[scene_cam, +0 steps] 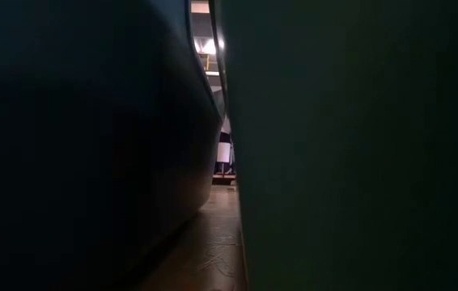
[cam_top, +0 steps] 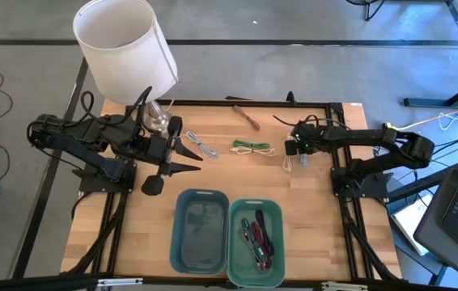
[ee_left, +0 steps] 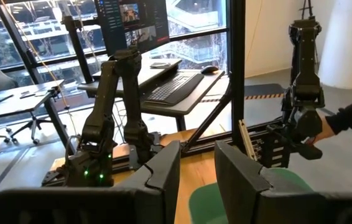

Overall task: Pick and place USB-C Cables
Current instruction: Put the right light blue charger cable into the blue container

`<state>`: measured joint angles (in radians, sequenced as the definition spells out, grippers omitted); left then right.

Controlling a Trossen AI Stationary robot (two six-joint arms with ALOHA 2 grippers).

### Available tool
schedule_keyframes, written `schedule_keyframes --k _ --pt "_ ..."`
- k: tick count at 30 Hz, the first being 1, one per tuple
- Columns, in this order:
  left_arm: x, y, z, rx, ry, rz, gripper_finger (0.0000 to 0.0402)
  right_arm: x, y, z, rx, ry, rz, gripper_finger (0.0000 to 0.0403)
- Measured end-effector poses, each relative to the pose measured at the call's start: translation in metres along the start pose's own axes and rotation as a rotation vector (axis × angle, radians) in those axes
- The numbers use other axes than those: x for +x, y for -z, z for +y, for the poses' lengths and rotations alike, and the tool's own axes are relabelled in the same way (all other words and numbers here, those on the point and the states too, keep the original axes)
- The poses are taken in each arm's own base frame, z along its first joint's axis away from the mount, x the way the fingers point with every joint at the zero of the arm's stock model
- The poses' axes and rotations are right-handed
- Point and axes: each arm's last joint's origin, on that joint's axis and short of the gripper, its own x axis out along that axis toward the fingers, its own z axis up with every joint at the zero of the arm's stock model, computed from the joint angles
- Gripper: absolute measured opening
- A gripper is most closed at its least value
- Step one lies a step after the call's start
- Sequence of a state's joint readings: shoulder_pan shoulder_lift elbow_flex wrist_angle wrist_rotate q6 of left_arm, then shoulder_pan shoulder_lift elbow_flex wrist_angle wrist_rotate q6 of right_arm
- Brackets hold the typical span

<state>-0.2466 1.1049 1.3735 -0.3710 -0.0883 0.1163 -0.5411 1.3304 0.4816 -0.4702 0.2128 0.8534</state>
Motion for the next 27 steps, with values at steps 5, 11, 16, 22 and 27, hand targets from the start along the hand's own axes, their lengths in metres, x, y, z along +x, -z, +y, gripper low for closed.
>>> schedule_keyframes --k 5,11,16,22,27 --pt "0.000 0.000 0.000 -0.011 0.000 0.000 0.0092 -0.007 0.003 0.002 0.013 -0.032 -0.019 0.0009" --pt "0.000 0.002 0.000 -0.067 -0.005 0.022 0.0092 -0.054 0.004 0.013 -0.029 -0.174 -0.094 0.0003" --pt "0.000 0.005 0.000 -0.067 -0.022 0.051 0.0092 -0.135 0.005 0.019 -0.144 -0.269 -0.228 0.0001" --pt "0.000 0.005 0.000 -0.064 -0.021 0.055 0.0092 -0.240 0.016 0.018 -0.211 -0.580 -0.303 0.0001" --pt "0.001 0.008 0.000 -0.063 -0.020 0.069 0.0092 -0.302 0.037 0.042 -0.277 -0.976 -0.425 0.0001"
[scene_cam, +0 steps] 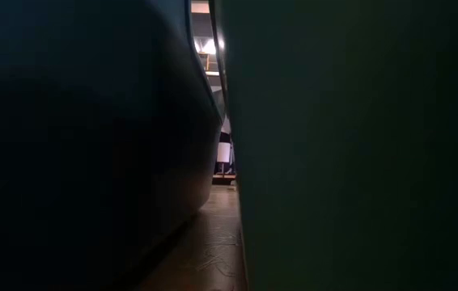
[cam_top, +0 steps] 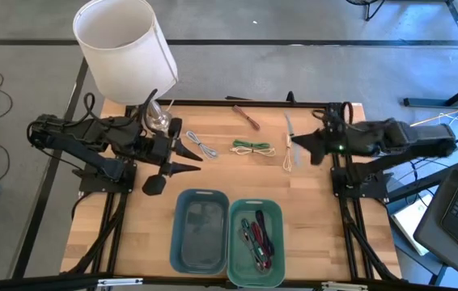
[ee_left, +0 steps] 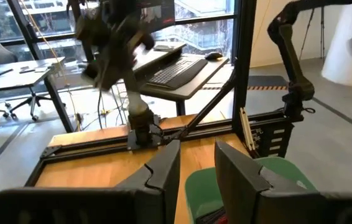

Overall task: Pick and place USB-C Cables
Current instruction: Put the right light blue charger cable into the blue container

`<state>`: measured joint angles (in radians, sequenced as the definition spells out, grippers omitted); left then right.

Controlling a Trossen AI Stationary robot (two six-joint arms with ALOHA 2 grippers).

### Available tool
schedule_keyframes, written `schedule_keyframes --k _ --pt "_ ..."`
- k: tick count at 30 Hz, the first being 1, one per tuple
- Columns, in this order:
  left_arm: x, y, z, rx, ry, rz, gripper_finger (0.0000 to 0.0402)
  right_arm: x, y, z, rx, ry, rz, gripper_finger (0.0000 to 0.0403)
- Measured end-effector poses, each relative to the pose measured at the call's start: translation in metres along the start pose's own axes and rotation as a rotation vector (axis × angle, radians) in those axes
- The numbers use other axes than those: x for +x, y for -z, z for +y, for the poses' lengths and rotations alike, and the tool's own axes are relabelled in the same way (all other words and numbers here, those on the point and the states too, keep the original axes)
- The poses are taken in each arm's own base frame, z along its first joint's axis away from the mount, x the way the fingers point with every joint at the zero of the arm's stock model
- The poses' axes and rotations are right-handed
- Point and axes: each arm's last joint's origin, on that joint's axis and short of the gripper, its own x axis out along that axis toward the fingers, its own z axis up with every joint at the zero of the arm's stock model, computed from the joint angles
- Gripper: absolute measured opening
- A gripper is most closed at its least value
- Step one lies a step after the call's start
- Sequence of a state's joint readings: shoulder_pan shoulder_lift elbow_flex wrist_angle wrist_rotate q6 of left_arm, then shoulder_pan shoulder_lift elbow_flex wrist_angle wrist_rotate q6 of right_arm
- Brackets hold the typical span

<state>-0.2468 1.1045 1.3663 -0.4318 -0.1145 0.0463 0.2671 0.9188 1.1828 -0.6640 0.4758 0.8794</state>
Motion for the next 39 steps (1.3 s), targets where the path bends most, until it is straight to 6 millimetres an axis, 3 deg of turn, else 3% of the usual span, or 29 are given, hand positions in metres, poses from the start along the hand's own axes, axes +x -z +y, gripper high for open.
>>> schedule_keyframes --k 4,7,10,13,18,25,32,39 --pt "0.003 0.007 -0.001 -0.014 0.001 0.034 0.0092 0.014 0.017 0.051 -0.105 -0.266 -0.102 0.0000" --pt "0.004 0.010 -0.001 -0.028 0.001 0.042 0.0092 0.037 0.041 0.081 -0.226 -0.312 -0.182 0.0000" --pt "0.006 0.008 -0.001 -0.030 0.000 0.027 0.0092 0.068 0.066 0.097 -0.335 -0.240 -0.259 0.0000" --pt "0.007 0.003 -0.001 -0.039 -0.001 -0.031 0.0092 0.101 0.076 0.099 -0.375 -0.165 -0.321 0.0000" --pt "0.013 -0.001 0.003 -0.046 0.005 -0.086 0.0099 0.136 0.054 0.107 -0.389 -0.301 -0.316 0.0000" --pt "0.027 0.002 0.009 -0.057 -0.027 -0.074 0.0149 0.139 0.020 0.140 -0.545 -0.329 -0.252 0.0000" --pt "0.035 0.002 0.013 -0.063 0.032 -0.093 0.0195 0.144 0.013 0.149 -0.630 -0.279 -0.186 0.0000" --pt "0.038 0.002 0.013 -0.098 0.100 -0.103 0.0201 0.154 0.013 0.142 -0.662 -0.225 -0.160 0.0000"
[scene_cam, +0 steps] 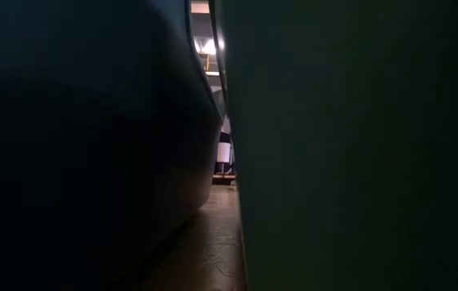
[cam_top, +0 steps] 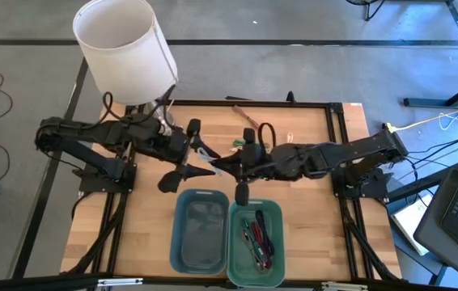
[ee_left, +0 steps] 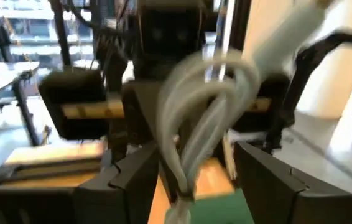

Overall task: Pick and place USB-C Cables
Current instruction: Put the right light blue charger cable into the blue container

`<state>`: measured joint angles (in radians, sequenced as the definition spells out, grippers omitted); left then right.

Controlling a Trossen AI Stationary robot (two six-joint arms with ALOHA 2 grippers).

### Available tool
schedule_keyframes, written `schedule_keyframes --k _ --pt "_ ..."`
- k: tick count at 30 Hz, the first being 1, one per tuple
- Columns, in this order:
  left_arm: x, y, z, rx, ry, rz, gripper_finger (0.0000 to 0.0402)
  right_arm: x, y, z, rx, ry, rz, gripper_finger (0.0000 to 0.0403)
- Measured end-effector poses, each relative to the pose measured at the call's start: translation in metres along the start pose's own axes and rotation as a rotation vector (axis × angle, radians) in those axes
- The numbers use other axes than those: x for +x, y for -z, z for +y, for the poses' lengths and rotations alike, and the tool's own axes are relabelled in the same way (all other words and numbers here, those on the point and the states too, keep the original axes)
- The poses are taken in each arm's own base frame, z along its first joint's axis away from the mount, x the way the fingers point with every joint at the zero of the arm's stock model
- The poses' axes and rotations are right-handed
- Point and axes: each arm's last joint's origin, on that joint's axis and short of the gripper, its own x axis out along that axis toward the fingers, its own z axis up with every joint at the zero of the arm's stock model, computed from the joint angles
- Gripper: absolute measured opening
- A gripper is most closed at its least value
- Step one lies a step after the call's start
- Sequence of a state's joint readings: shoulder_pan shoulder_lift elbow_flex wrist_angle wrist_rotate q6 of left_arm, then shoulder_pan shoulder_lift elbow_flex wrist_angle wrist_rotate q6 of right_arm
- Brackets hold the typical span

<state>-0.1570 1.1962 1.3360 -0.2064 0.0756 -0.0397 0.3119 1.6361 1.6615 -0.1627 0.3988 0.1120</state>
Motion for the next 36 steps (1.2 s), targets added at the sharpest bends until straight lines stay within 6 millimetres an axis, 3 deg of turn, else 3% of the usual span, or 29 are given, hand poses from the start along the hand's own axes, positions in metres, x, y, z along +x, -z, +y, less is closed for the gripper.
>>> schedule_keyframes --k 7,10,15,23,26,29,32,36 --pt "-0.001 -0.002 0.000 0.003 -0.012 -0.017 0.0198 0.003 -0.002 -0.005 0.025 -0.029 -0.016 0.0000" --pt "-0.001 -0.002 0.000 0.053 -0.029 -0.016 0.0157 0.003 -0.003 -0.005 0.027 -0.033 -0.025 0.0000" --pt "-0.001 -0.002 -0.001 0.103 0.012 -0.013 0.0022 0.003 -0.003 -0.003 0.024 -0.055 -0.023 0.0000" --pt "0.001 -0.001 -0.001 0.106 0.007 -0.008 0.0008 -0.003 -0.004 -0.005 -0.029 -0.074 0.011 0.0009" --pt "-0.001 -0.001 -0.001 0.099 0.010 -0.003 0.0007 -0.012 -0.008 -0.005 -0.106 -0.077 0.013 0.0042" --pt "-0.002 -0.002 -0.003 0.091 0.034 -0.010 0.0007 -0.026 -0.024 -0.004 -0.143 -0.039 0.025 0.0100" --pt "-0.001 -0.001 -0.002 0.089 0.025 -0.004 0.0006 -0.040 -0.029 -0.008 -0.150 0.041 0.168 0.0167" --pt "-0.004 0.000 -0.002 0.066 0.025 0.017 0.0006 -0.063 -0.028 -0.019 0.002 0.149 0.396 0.0235"
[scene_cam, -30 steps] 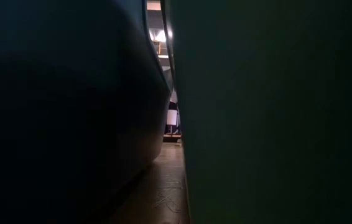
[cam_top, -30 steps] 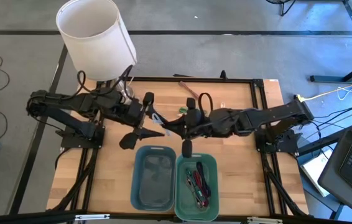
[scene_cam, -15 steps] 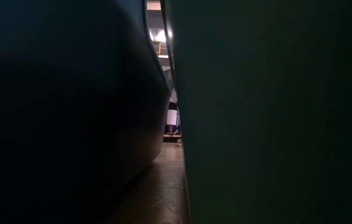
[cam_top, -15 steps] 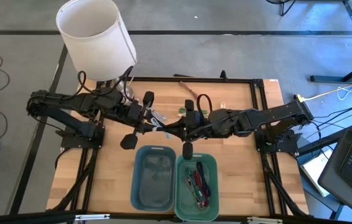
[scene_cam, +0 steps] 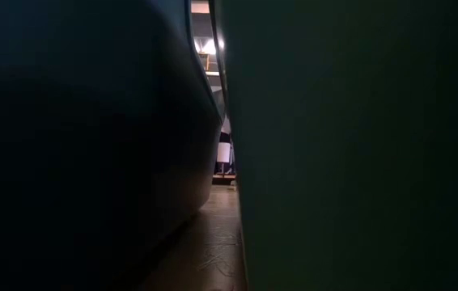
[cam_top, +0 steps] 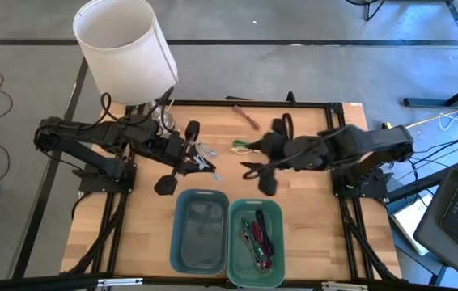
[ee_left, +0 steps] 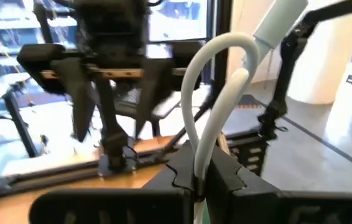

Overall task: Pick and place USB-C Cables
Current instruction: Put the right light blue charger cable into the blue container

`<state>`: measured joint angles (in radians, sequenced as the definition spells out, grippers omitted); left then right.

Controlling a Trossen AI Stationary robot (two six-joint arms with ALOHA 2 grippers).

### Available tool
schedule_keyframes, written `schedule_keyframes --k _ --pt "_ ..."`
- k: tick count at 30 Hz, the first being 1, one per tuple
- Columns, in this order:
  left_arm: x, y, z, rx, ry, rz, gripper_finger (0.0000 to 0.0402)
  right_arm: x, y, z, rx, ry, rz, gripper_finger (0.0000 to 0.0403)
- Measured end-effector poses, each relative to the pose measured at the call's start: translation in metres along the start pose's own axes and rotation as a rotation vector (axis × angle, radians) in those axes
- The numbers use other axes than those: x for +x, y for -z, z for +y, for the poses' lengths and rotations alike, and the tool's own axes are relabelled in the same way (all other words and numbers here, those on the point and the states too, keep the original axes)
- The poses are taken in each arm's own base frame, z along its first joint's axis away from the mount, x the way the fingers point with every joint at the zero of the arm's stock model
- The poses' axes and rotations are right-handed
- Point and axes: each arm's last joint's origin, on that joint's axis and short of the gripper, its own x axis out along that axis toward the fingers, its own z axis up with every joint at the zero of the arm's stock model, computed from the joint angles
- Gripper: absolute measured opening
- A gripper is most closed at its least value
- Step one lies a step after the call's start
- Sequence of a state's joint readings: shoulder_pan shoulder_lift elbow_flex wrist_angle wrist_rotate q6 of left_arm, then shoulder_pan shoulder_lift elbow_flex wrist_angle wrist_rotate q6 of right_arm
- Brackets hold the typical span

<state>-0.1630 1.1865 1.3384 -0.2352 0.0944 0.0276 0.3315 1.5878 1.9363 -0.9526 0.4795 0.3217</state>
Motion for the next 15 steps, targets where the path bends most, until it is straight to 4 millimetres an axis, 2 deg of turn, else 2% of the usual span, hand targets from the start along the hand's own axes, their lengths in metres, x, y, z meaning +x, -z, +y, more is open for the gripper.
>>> schedule_keyframes --k 3,7,11,15 --pt "-0.006 0.003 -0.003 -0.039 0.005 0.044 0.0006 -0.012 0.020 -0.008 0.088 0.089 0.217 0.0255" --pt "-0.016 0.007 -0.014 -0.112 0.018 0.126 0.0006 -0.024 0.047 -0.014 0.158 0.234 0.438 0.0254" --pt "-0.030 0.010 -0.038 -0.209 0.033 0.197 0.0006 -0.026 0.055 -0.005 0.173 0.238 0.445 0.0241" --pt "-0.046 0.007 -0.073 -0.314 0.052 0.190 0.0006 -0.030 0.057 -0.007 0.147 0.268 0.422 0.0229"
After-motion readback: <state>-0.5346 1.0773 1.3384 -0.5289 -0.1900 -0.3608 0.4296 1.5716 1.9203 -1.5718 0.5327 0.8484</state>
